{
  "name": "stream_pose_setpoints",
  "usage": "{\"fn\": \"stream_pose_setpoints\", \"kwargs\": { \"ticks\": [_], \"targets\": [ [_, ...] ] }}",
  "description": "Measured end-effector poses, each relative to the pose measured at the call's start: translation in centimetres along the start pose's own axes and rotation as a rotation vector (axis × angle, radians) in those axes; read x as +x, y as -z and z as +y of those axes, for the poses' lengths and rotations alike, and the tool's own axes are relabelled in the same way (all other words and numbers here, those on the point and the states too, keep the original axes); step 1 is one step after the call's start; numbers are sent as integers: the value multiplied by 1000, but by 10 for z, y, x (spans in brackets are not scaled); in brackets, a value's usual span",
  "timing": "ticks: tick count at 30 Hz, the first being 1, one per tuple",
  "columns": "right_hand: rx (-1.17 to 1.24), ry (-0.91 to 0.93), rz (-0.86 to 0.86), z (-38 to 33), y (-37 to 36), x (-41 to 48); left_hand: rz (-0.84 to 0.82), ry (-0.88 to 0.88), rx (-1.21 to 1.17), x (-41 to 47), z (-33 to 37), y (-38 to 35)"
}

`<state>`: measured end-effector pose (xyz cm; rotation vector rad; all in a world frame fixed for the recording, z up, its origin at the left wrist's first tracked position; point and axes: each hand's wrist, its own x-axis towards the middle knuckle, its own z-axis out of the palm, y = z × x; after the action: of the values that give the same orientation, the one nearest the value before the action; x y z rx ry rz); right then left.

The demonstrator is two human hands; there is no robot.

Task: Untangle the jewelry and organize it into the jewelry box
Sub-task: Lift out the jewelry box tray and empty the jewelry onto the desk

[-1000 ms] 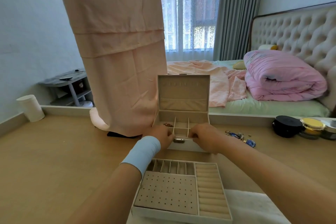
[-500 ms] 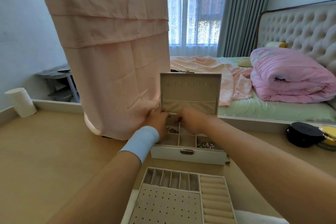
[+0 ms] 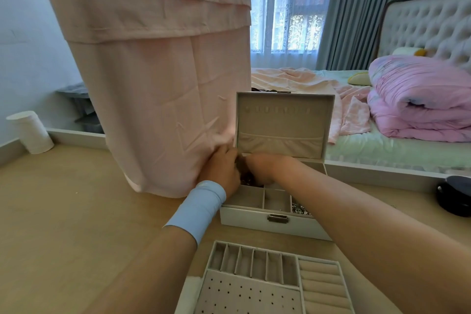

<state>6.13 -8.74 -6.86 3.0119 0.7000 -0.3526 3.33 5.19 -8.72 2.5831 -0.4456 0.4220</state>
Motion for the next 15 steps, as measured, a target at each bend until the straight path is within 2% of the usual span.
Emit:
{"fn": "stream_pose_setpoints", "kwargs": {
  "ticks": [3, 7, 15],
  "targets": [
    [10, -21, 24, -1, 0, -2, -98, 16, 41, 1, 2, 1],
    [80, -65, 83, 3, -7, -5, -126, 52, 44, 3, 5, 7],
    [581, -79, 353, 26, 19, -27, -294, 99, 58, 11, 30, 23]
  ]
}}
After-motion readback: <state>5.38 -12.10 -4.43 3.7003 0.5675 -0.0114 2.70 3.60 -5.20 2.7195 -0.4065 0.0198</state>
